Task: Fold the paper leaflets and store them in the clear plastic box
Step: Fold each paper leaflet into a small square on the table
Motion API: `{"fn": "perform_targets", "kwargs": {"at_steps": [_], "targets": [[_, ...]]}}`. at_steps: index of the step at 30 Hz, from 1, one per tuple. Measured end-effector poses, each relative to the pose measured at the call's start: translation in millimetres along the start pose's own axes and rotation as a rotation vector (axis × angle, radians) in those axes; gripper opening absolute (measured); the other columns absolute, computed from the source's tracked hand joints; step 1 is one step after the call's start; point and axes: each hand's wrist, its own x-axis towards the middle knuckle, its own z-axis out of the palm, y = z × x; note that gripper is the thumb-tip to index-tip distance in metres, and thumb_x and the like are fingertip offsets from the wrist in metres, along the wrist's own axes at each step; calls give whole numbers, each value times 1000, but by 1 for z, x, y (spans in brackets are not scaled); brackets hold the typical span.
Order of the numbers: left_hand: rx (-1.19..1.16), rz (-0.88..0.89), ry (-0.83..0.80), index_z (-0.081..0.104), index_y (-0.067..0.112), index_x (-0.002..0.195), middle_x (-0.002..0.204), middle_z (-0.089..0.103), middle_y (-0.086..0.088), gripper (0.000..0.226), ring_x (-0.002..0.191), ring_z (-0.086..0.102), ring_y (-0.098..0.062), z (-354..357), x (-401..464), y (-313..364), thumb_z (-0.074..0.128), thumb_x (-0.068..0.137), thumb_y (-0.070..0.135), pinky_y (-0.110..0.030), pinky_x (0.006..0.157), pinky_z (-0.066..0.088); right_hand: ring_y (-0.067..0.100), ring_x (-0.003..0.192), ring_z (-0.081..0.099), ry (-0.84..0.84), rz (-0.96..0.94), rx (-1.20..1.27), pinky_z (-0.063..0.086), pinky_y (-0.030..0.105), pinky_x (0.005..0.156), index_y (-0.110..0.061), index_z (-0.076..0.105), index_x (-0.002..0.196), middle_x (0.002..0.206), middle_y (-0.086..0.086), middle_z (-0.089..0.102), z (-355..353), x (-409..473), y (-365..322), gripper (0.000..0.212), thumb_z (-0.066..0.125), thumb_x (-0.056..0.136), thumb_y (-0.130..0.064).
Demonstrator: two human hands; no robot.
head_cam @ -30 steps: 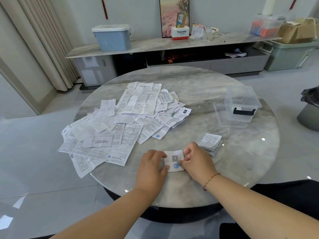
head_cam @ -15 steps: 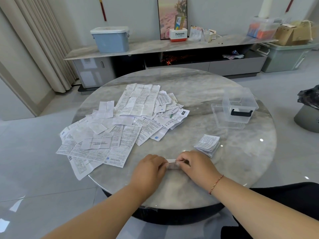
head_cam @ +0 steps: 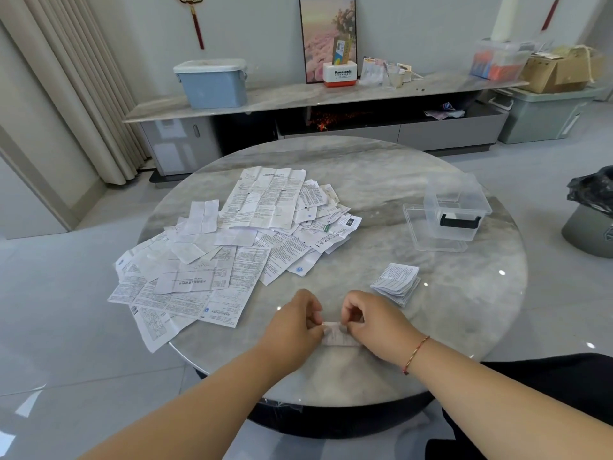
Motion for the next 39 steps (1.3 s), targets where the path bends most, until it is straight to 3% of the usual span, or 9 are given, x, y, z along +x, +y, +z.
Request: {"fn": "perform_targets", "kwargs": {"at_steps": [7,11,18,20,23,25,28,32,39], "targets": [[265,84,-140,55,23,108,80,60,9,28,79,56,-12,0,-3,6,66,83,26,-27,73,46,10,78,50,-233,49,-171,34,22,67,-19,54,111,84,-6,57,-4,-4,-4,31,65,83,-21],[364,151,-132,59,26,88,90,50,7,19,88,50,-12,5,-5,12,69,79,38,-24,75,42,18,89,55,-244,-48,-291,34,23,70,-13,64,100,100,4,63,-6,-6,-11,15,60,86,-18],[-378,-67,-65,58,10,99,57,53,5,25,56,61,-12,-8,-2,27,73,79,4,-24,58,50,-1,78,46,136,-124,39,34,12,71,-18,66,89,80,-14,49,-17,-6,-2,9,69,81,-19],[-464,-57,-54,62,6,90,51,53,0,20,53,63,-18,-11,-1,33,72,77,-6,-28,56,53,4,86,46,120,-100,1,34,17,76,-21,64,96,87,-10,48,-19,-3,2,18,68,82,-30],[-516,-59,-45,61,3,85,55,60,-8,16,54,64,-20,-16,3,44,71,77,-7,-27,55,52,6,67,46,60,-59,39,33,20,61,-24,54,65,69,-8,50,-27,-1,0,22,66,84,-26],[-588,-68,5,59,5,91,60,64,-5,18,63,64,-23,-14,14,49,70,79,-2,-31,63,52,12,63,47,205,-14,34,30,24,57,-15,56,62,64,-2,54,-40,5,2,24,63,84,-17],[-326,50,75,58,18,104,92,64,4,27,89,60,-13,3,36,56,72,80,14,-26,84,48,20,67,49,458,150,54,27,30,55,-5,59,73,70,6,58,-69,16,22,20,56,89,-17],[140,247,-33,52,21,127,131,50,2,53,121,45,-14,43,60,62,66,76,10,-17,100,32,20,73,50,319,363,89,33,26,55,-13,51,76,73,-1,54,-77,27,63,21,48,95,-22],[283,258,-42,71,9,96,104,63,-10,16,102,55,-28,71,84,65,65,83,17,-31,82,43,25,78,53,359,456,-38,36,29,65,-18,50,62,74,5,58,-62,30,86,29,56,90,-26]]}}
